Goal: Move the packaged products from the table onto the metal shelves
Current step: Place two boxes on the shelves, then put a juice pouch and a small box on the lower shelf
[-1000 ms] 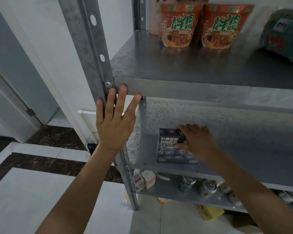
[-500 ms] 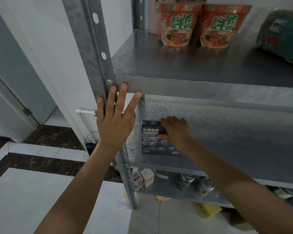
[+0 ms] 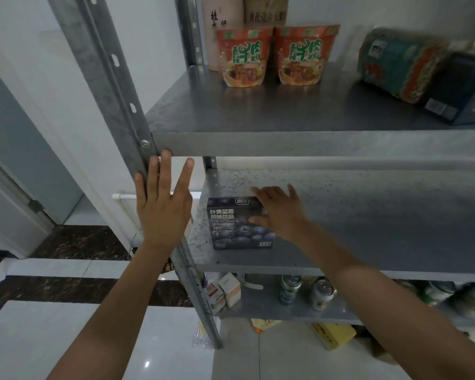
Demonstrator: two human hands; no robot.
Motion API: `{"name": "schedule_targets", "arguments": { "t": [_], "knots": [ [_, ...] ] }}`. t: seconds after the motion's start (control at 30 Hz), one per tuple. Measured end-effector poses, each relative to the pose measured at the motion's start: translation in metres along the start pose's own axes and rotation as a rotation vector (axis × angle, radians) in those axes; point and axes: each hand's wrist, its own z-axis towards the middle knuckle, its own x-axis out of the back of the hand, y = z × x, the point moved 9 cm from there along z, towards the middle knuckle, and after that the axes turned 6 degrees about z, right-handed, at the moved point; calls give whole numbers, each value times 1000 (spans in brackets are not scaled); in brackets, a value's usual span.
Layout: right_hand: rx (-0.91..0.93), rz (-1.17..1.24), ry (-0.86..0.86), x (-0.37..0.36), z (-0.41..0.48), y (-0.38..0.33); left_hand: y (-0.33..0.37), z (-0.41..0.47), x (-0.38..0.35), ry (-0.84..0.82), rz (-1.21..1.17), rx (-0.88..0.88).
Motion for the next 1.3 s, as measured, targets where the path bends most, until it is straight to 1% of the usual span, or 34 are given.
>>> {"name": "schedule_targets", "arguments": {
  "t": [0.1,0.17,0.2,0.27,0.33,0.37,0.4,0.47,0.5,0.53,0.57,0.6,0.63,0.73,0.83,0.9,0.97,1.13,1.23,1.3],
  "knots": [
    [-78,83,92,12,-43,40,18,-30,0,-174,-152,51],
    [-163,161,197,23,-86,71,53,-47,7,-252,-285,38],
    [-225,187,229,26,-112,87,79,-52,14,-275,-353,2],
    [-409,220,229,24,-170,120,146,-52,34,-331,-494,-98],
    [-606,226,291,18,-243,151,227,-53,57,-465,-629,-213],
    [-719,221,298,14,-284,164,271,-55,70,-584,-686,-294],
    [-855,225,249,4,-328,174,315,-63,85,-753,-715,-394],
    [-1128,292,75,-23,-419,182,396,-97,124,-1133,-704,-662],
    [-1239,333,-21,-35,-462,180,429,-120,154,-1255,-707,-832],
    [-1328,367,-119,-48,-501,173,457,-140,188,-1320,-720,-1009],
    [-1400,397,-202,-57,-538,165,480,-155,224,-1326,-738,-1170],
    [-1469,428,-258,-66,-573,155,499,-166,261,-1266,-771,-1299],
    [-1533,452,-294,-72,-605,144,513,-176,295,-1198,-817,-1388],
    [-1703,478,-293,-84,-689,113,541,-210,376,-1065,-930,-1553],
    [-1889,504,-268,-88,-752,78,550,-243,424,-1004,-933,-1747],
    [-2009,530,-228,-88,-782,54,553,-256,444,-964,-912,-1869],
    [-2115,554,-193,-89,-803,35,562,-262,462,-890,-913,-1961],
    [-2399,619,-53,-96,-841,-5,588,-265,513,-627,-975,-2159],
    [-2578,647,75,-97,-848,-31,594,-269,541,-475,-1010,-2291],
    [-2687,653,160,-97,-849,-51,596,-272,559,-345,-1034,-2364]
  ]
}}
